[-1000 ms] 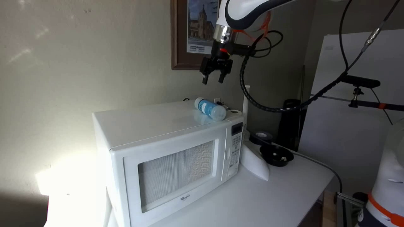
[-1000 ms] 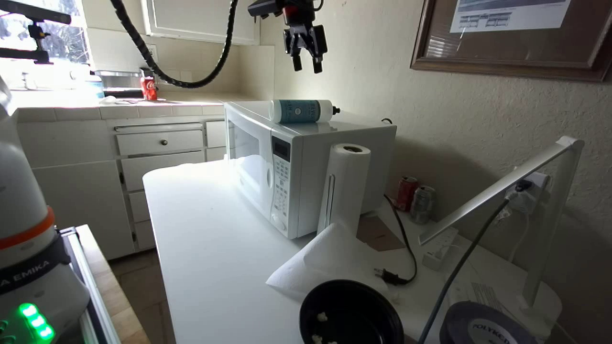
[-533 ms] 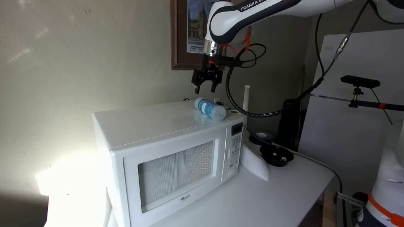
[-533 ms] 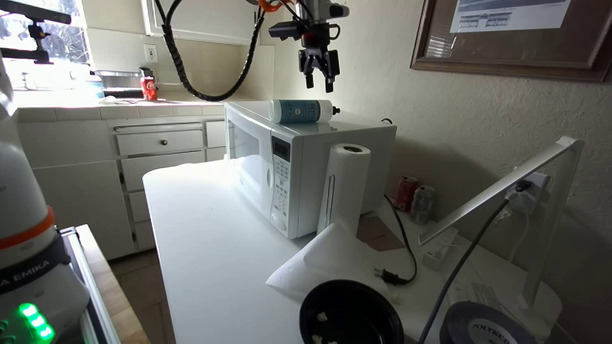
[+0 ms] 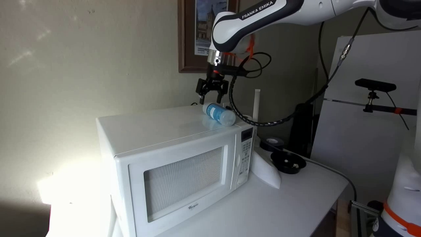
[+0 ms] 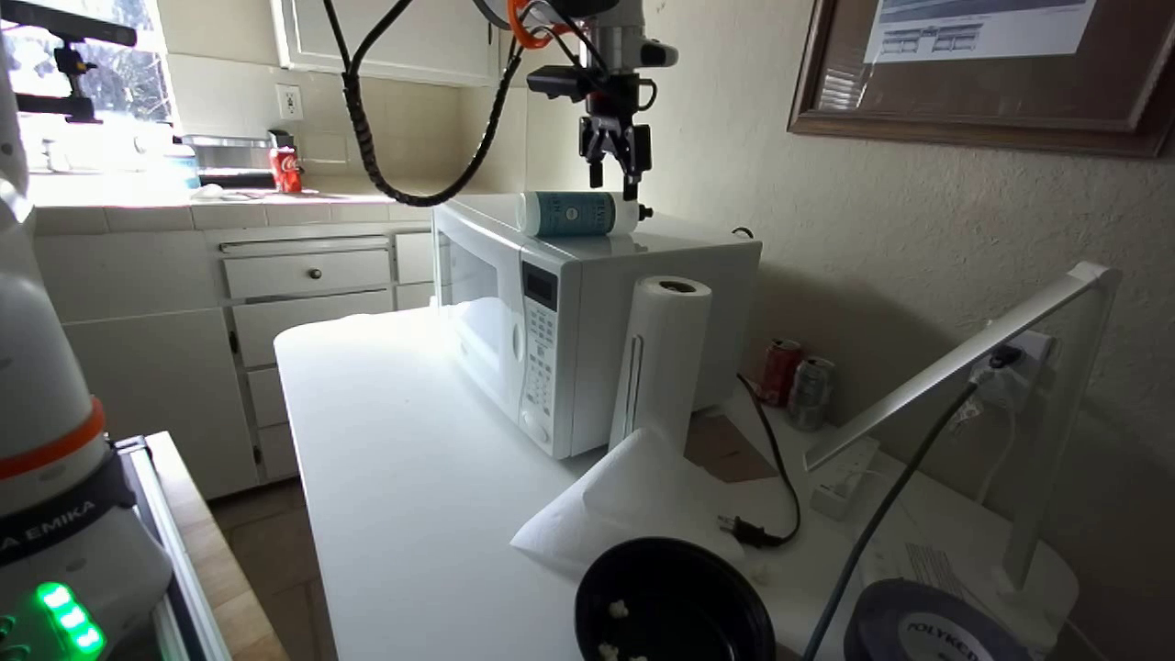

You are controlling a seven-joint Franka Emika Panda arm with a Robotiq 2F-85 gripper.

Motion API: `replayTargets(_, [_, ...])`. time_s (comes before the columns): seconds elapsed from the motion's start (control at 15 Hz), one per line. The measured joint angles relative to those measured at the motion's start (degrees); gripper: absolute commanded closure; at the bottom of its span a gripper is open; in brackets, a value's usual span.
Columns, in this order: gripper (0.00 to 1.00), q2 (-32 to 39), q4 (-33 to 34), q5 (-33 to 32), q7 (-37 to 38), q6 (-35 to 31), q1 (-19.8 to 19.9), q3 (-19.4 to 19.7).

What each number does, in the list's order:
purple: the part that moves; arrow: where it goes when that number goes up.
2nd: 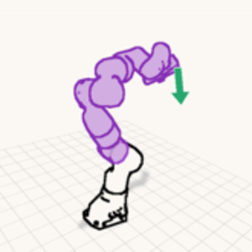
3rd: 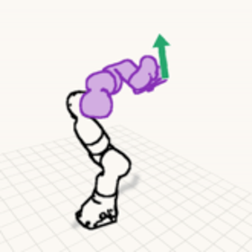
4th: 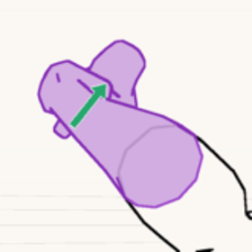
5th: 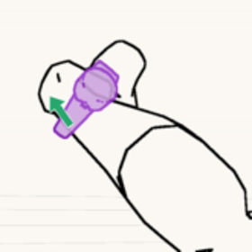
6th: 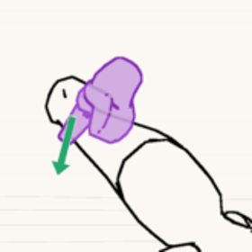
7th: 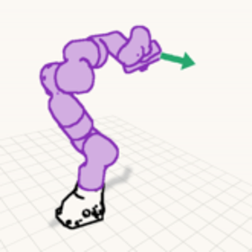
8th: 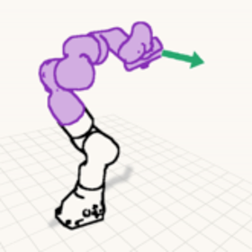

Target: Put the bottle on the microwave upright

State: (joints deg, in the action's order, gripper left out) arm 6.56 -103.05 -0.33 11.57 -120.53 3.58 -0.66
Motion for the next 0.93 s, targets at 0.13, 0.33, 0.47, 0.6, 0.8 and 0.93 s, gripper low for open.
replayTargets(0.13, [0.00,0.5,0.5,0.0,0.9,1.5,-0.1,0.1])
replayTargets(0.33, [0.17,1.0,0.9,-0.1,2.2,3.4,-0.3,0.4])
replayTargets(0.47, [0.29,1.2,1.0,-0.2,2.9,3.8,-0.5,0.6])
replayTargets(0.6, [0.43,1.4,1.0,-0.2,3.2,3.8,-0.6,0.8])
replayTargets(0.8, [0.59,1.7,1.2,-0.2,3.4,3.8,-0.7,1.0])
replayTargets(0.93, [0.64,1.7,1.3,-0.2,3.5,3.8,-0.7,1.1])
